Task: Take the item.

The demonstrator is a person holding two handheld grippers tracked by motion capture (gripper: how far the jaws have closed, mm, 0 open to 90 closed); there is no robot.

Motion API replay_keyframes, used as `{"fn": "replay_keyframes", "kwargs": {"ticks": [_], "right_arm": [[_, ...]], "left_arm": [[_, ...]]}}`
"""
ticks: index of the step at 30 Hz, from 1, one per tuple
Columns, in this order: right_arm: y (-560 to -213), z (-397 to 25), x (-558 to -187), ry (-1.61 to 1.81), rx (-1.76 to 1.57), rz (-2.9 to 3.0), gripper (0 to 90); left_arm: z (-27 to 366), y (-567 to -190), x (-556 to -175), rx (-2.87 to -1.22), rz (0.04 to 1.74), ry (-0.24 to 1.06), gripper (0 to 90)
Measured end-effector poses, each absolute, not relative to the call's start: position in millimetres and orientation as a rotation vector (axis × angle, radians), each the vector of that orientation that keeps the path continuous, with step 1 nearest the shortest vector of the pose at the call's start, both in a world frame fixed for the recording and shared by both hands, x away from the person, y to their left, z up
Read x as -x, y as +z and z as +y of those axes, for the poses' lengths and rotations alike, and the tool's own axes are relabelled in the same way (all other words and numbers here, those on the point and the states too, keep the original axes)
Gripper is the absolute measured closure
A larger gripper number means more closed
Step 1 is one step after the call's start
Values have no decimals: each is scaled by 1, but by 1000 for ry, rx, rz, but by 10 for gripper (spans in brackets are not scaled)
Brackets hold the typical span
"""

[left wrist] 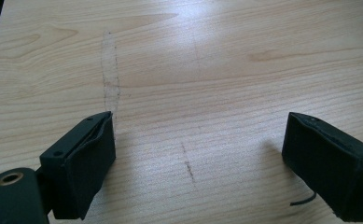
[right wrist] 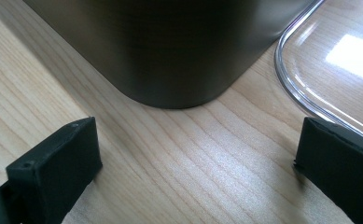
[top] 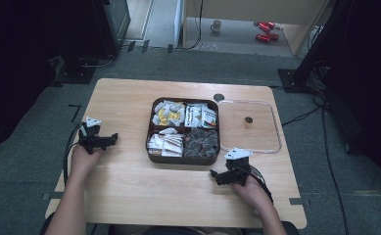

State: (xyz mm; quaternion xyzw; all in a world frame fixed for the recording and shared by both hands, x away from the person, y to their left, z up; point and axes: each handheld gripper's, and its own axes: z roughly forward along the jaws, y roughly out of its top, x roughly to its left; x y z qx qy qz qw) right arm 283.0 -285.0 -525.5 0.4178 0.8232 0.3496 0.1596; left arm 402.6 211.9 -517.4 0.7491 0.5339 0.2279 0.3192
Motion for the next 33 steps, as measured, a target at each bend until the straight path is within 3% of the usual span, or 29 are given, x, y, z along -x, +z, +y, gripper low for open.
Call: {"fn": "replay_keyframes", "kwargs": {"ticks": [33], "right_arm": [[-526, -285, -283, 1000, -1191, 2354, 0]], "left_arm": [[208, -517, -404, -1948, 1445, 616, 93]]}}
